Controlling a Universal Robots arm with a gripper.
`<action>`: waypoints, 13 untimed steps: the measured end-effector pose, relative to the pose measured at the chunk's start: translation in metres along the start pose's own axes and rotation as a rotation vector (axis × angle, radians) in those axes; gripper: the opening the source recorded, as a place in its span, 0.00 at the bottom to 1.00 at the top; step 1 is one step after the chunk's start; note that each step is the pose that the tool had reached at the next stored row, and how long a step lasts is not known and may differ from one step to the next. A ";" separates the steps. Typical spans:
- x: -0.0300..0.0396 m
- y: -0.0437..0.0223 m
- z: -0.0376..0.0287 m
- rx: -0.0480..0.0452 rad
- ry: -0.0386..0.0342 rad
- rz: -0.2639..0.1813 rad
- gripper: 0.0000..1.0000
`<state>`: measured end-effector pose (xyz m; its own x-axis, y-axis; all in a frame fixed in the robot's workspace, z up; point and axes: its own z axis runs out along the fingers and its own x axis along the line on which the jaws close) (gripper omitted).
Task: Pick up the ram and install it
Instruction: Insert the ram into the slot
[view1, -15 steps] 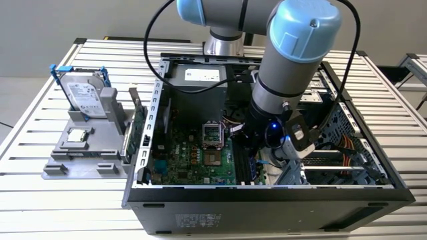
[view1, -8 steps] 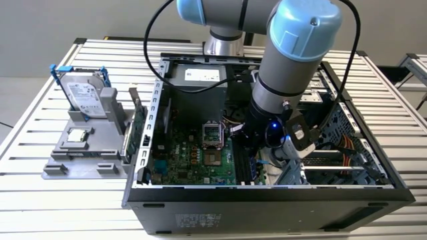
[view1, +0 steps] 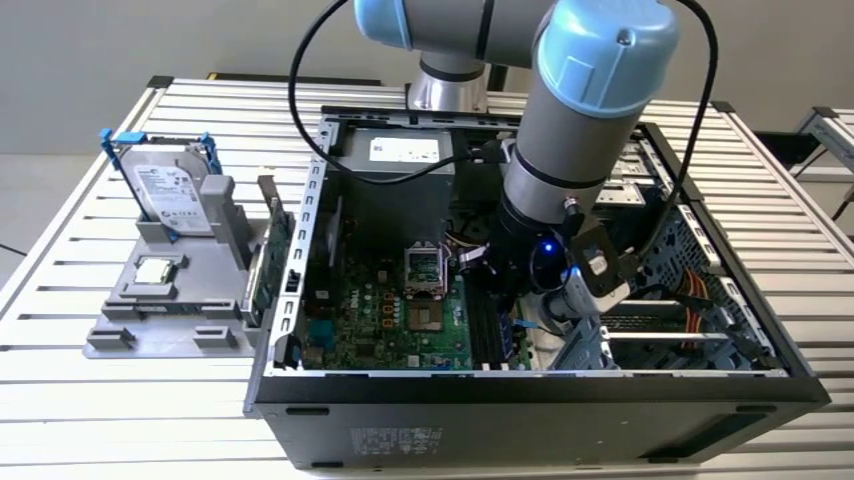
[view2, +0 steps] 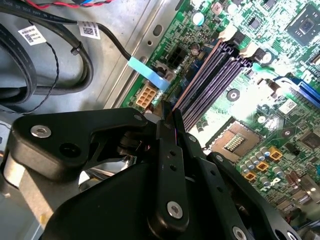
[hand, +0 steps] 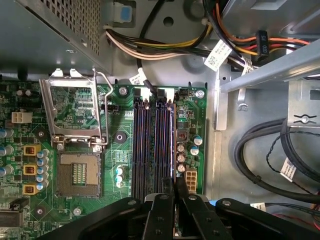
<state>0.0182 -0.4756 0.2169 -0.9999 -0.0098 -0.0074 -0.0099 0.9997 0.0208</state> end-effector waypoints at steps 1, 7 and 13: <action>0.0000 0.0000 0.0000 0.0008 0.0000 0.000 0.00; 0.0000 0.0000 0.0000 0.0016 0.0001 -0.007 0.00; 0.0000 0.0001 0.0001 0.0024 0.0005 -0.021 0.00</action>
<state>0.0182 -0.4755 0.2167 -0.9995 -0.0312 -0.0073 -0.0313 0.9993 0.0183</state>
